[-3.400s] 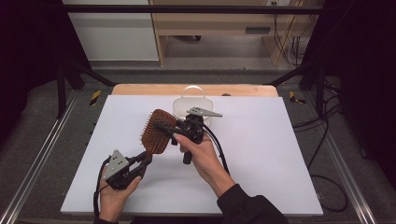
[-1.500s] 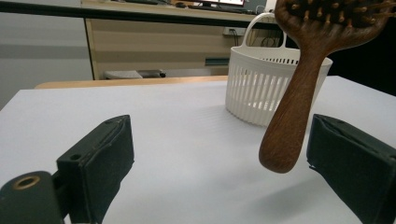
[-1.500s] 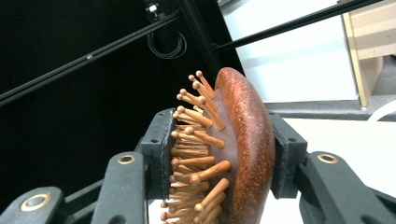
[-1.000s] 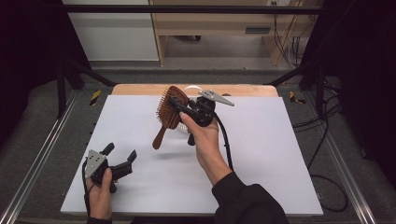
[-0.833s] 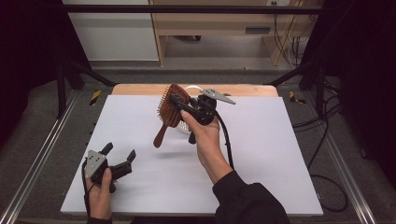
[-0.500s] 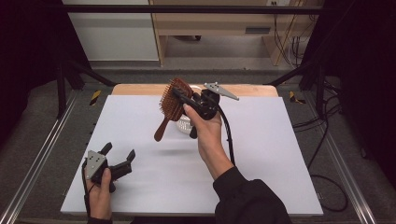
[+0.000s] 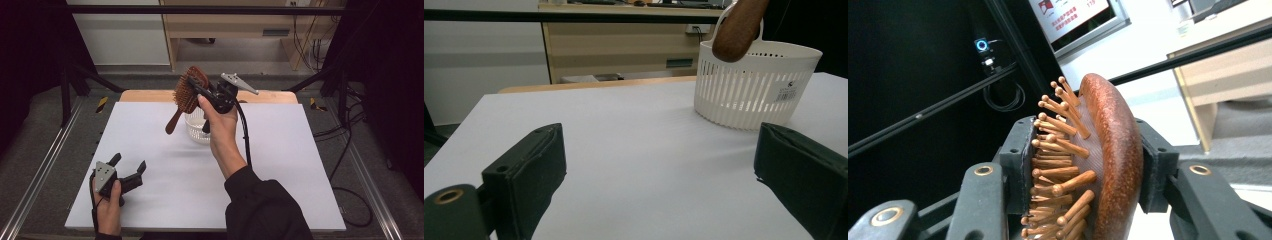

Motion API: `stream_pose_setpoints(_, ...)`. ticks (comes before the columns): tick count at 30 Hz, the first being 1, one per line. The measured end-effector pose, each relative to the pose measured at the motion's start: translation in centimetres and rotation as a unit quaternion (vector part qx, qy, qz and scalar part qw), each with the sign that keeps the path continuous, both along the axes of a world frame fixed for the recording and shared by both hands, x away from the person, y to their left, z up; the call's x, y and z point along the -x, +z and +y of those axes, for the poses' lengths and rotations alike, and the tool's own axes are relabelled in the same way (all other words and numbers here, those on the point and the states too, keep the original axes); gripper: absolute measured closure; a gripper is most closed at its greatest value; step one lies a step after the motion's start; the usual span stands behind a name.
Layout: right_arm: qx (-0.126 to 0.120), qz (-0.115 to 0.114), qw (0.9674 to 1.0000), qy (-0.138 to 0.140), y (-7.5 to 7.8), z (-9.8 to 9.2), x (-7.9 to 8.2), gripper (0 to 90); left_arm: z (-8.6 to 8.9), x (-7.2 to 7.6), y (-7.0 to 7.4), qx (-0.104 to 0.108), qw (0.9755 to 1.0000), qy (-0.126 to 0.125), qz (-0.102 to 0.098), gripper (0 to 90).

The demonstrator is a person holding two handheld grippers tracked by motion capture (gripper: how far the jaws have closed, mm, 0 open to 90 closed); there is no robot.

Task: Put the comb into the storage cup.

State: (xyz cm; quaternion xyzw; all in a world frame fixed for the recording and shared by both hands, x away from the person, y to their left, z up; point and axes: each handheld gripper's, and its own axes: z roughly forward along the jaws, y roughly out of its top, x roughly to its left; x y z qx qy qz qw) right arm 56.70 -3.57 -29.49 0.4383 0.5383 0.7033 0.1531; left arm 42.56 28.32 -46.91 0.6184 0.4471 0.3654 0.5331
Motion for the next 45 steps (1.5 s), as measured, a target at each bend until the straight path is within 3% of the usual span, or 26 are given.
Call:
stream_pose_setpoints(16,-0.021,-0.015,0.9993,-0.028,1.0,-0.5,-1.4,50.8,0.1,-0.1,-0.1,0.004,1.0,0.007,0.001,6.6)
stream_pose_setpoints(22,-0.016,-0.027,0.9989,-0.036,1.6,-1.0,-1.4,50.9,0.2,-0.1,-0.1,0.007,0.9999,0.008,0.002,6.6)
stream_pose_setpoints(45,-0.02,-0.036,0.997,-0.066,2.1,-3.3,-1.5,51.0,0.3,-0.1,-0.2,0.01,0.9999,0.007,0.004,6.7)
